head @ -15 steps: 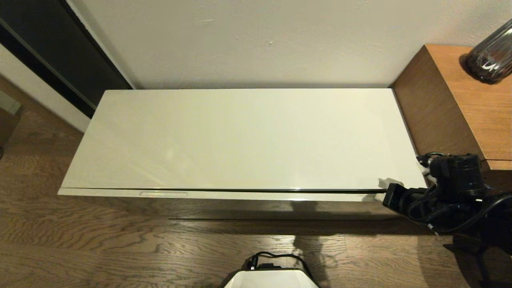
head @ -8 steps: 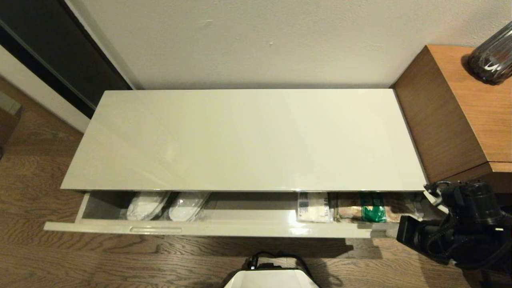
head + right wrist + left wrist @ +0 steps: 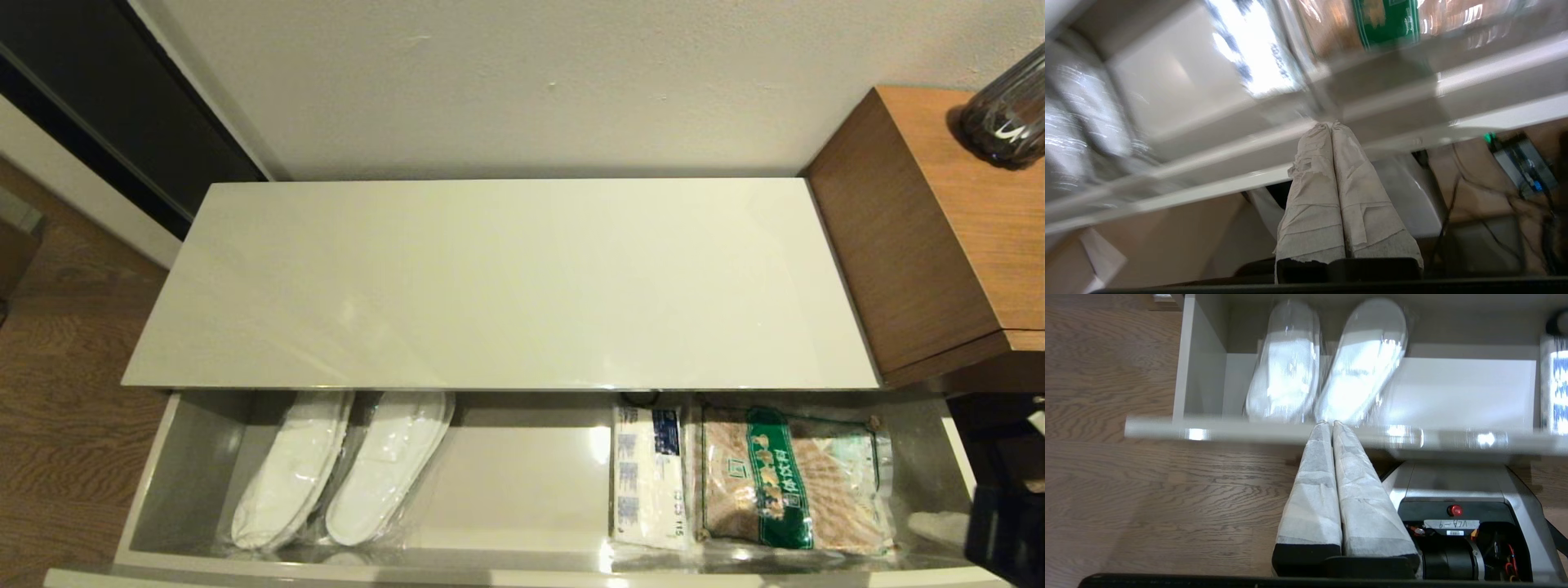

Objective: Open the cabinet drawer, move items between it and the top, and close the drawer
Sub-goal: Open the drawer

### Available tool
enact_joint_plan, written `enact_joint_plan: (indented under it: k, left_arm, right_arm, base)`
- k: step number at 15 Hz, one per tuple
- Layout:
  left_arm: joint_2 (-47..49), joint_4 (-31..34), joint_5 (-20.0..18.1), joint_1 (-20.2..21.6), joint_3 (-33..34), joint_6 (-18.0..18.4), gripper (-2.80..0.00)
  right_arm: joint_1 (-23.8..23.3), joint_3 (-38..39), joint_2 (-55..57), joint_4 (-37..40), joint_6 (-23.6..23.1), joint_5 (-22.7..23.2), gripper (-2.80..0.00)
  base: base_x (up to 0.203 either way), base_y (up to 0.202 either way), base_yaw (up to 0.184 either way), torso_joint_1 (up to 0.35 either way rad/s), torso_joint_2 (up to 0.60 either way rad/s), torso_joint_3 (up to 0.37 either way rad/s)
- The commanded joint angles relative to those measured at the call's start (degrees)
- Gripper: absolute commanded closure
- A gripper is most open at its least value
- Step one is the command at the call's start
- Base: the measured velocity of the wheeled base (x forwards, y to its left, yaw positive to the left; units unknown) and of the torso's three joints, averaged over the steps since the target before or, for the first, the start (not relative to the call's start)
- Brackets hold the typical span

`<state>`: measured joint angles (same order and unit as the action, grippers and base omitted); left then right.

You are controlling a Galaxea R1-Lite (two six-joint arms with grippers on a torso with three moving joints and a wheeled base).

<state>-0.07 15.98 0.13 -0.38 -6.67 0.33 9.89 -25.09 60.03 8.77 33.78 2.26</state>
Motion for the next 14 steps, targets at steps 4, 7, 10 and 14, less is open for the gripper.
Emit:
enact_joint_plan:
  k: [4,7,10,14]
  left_arm:
    - [0.0,0.1,0.0,-0.1,0.0,0.0,0.00]
    - [0.0,0.1,0.0,-0.1,0.0,0.0,0.00]
    - [0.0,0.1,0.0,-0.1,0.0,0.0,0.00]
    - [0.0,0.1,0.0,0.0,0.0,0.0,0.00]
  right_arm:
    - [0.0,-8.2,-17.0,24.2,1.2,0.0,0.00]
    - [0.0,-7.9,-13.6,25.1,3.7,0.0,0.00]
    - [0.0,-10.0,-8.2,24.7,8.0,0.2,0.00]
    - [0.1,-15.1,-5.8,25.9,12.5,4.8,0.00]
  base:
    - [0.000,0.000,0.000,0.000,0.00,0.000]
    - [0.000,0.000,0.000,0.000,0.00,0.000]
    - [0.000,0.000,0.000,0.000,0.00,0.000]
    - [0.000,0.000,0.000,0.000,0.00,0.000]
